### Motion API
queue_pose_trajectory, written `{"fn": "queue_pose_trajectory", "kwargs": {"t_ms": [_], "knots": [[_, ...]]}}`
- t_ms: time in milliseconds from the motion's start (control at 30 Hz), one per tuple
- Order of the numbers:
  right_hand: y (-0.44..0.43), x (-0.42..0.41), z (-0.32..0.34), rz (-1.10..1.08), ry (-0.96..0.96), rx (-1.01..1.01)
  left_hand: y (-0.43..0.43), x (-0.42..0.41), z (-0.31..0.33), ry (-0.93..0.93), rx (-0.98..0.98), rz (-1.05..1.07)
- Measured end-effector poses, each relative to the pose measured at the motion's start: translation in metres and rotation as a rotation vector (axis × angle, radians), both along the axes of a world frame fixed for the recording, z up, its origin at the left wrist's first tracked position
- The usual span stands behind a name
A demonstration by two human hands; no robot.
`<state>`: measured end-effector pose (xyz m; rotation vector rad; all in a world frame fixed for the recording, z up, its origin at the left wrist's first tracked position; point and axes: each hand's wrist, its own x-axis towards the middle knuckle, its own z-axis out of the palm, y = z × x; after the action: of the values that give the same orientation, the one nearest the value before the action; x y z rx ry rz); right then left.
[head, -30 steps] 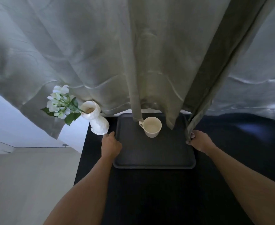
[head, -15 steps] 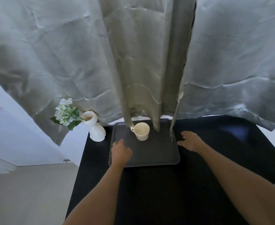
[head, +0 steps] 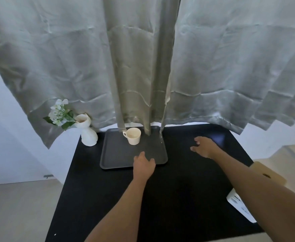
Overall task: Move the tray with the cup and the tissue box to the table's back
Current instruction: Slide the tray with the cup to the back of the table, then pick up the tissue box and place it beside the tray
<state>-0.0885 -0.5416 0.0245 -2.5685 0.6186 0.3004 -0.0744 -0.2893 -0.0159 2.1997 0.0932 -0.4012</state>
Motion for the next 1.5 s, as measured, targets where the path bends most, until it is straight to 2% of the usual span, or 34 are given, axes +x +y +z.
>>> {"fn": "queue_pose_trajectory", "kwargs": {"t_ms": [300,633,967,1233,1500], "knots": [[-0.060,-0.066,0.028,-0.112,-0.052,-0.066,-0.057,-0.067,0.007,0.076,-0.078,-0.045],[-0.165,-0.125,0.014,-0.194,-0.034,-0.032,-0.158,-0.128,-0.017,0.190,-0.114,-0.070],[-0.286,-0.160,-0.038,-0.165,0.002,0.180,-0.279,-0.200,-0.050,0.305,-0.082,0.121],[-0.314,-0.158,-0.069,-0.074,0.052,0.161,-0.323,-0.215,-0.060,0.276,-0.095,0.237],[-0.317,-0.156,-0.085,0.027,0.039,0.251,-0.333,-0.225,-0.063,0.236,-0.135,0.359]]}}
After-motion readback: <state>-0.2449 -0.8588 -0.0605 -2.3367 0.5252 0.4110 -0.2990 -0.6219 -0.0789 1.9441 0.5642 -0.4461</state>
